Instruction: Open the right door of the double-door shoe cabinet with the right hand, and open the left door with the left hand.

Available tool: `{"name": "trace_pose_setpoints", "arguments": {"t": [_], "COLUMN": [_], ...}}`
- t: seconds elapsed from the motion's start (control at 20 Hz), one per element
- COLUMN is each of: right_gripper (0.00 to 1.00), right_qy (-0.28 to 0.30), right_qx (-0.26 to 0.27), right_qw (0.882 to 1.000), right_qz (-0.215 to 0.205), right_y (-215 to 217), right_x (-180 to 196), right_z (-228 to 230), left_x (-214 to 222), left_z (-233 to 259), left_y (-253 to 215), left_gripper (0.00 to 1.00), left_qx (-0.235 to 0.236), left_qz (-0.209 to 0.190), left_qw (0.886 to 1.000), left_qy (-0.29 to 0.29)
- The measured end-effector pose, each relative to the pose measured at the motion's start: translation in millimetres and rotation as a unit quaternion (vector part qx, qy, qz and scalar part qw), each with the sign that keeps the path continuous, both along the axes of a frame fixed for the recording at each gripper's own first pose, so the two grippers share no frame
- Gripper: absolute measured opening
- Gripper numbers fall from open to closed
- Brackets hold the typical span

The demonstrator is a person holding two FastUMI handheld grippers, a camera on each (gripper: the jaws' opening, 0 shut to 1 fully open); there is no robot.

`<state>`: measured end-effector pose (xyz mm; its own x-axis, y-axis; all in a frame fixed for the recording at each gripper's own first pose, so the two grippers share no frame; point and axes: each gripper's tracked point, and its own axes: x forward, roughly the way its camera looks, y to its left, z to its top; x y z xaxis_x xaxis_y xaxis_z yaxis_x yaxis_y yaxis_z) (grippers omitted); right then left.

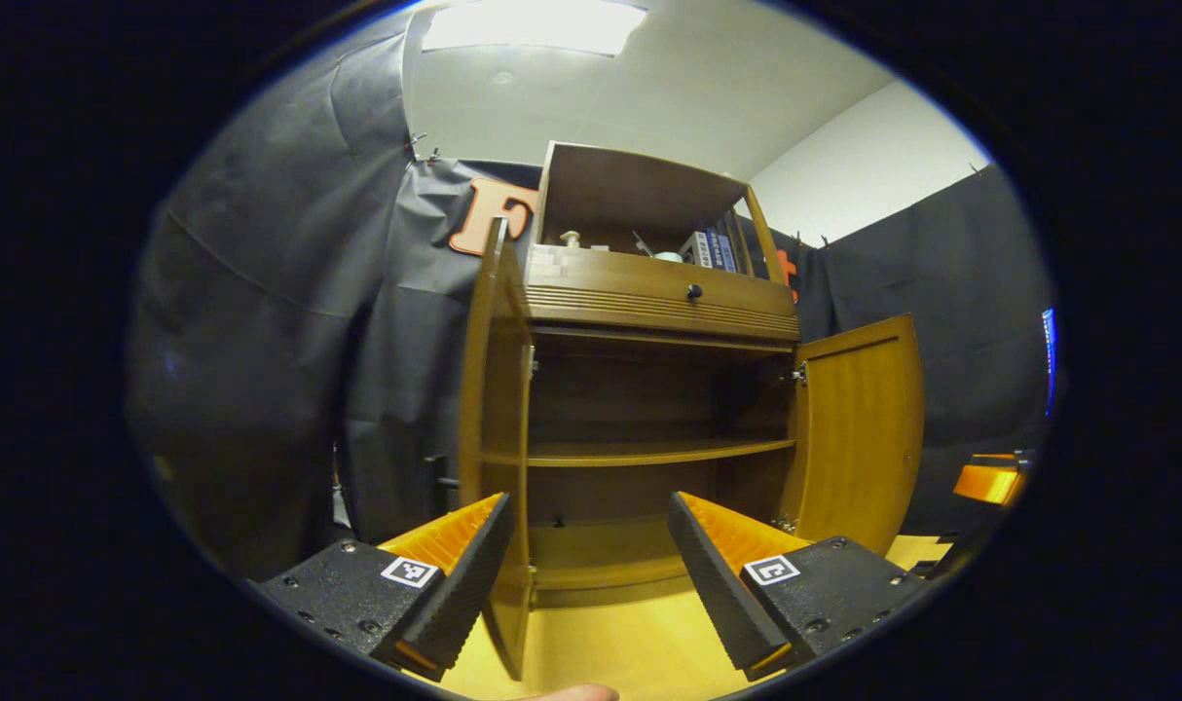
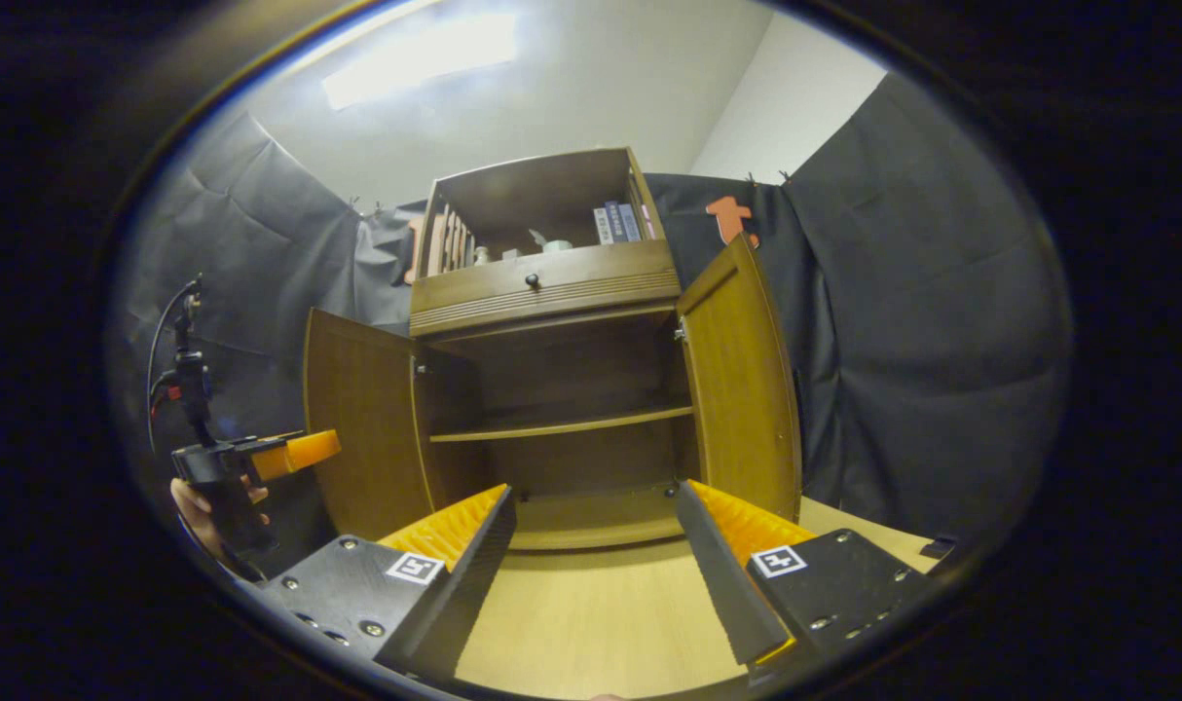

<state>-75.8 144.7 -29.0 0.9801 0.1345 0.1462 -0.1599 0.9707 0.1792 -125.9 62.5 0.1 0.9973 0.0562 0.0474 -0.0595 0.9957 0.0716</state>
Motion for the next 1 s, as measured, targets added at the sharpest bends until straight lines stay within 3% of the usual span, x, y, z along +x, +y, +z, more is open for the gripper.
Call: {"name": "trace_pose_setpoints", "arguments": {"t": [0.05,0.1,0.25,0.3,0.4,0.45,0.55,0.6,0.65,0.7,1.0], "right_gripper": [0.94,0.99,0.99,0.94,0.94,0.99,0.94,0.99,0.94,0.99,0.94], "right_qy": [-0.002,-0.004,-0.002,0.006,0.019,0.021,0.02,0.02,0.021,0.022,0.033], "right_qx": [0.0,-0.002,-0.024,-0.036,-0.06,-0.07,-0.081,-0.089,-0.098,-0.105,-0.123], "right_qw": [1.0,1.0,1.0,0.999,0.998,0.997,0.997,0.996,0.995,0.994,0.992], "right_qz": [0.001,0.001,0.001,0.003,-0.002,-0.001,0.003,0.002,-0.001,-0.008,-0.003], "right_y": [-0.1,-2.8,-8.3,-10.1,-15.2,-15.0,-10.7,-10.1,-9.4,-11.3,4.0], "right_x": [2.9,5.4,23.4,31.2,46.9,51.9,66.7,74.3,82.0,90.1,126.5], "right_z": [0.5,3.3,9.1,9.3,9.0,13.7,24.9,28.5,31.4,34.7,33.7], "left_x": [6.9,14.8,41.5,49.9,67.3,75.8,94.2,103.4,112.3,120.1,156.7], "left_z": [-0.5,2.4,1.6,-4.2,-15.7,-19.3,-19.0,-18.6,-21.0,-20.8,-26.7], "left_y": [-8.6,-17.4,-49.9,-57.6,-74.4,-81.2,-93.2,-99.5,-104.1,-108.2,-102.9], "left_gripper": [0.98,0.98,0.99,0.97,0.98,0.98,0.98,0.98,0.98,0.98,0.98], "left_qx": [-0.002,-0.003,0.002,0.001,-0.011,-0.015,-0.017,-0.018,-0.017,-0.016,-0.025], "left_qz": [-0.004,-0.007,-0.029,-0.032,-0.043,-0.045,-0.05,-0.052,-0.055,-0.057,-0.037], "left_qw": [1.0,1.0,1.0,0.999,0.999,0.999,0.998,0.998,0.998,0.998,0.999], "left_qy": [0.0,-0.006,-0.013,-0.006,0.007,0.014,0.016,0.018,0.022,0.021,0.018]}}
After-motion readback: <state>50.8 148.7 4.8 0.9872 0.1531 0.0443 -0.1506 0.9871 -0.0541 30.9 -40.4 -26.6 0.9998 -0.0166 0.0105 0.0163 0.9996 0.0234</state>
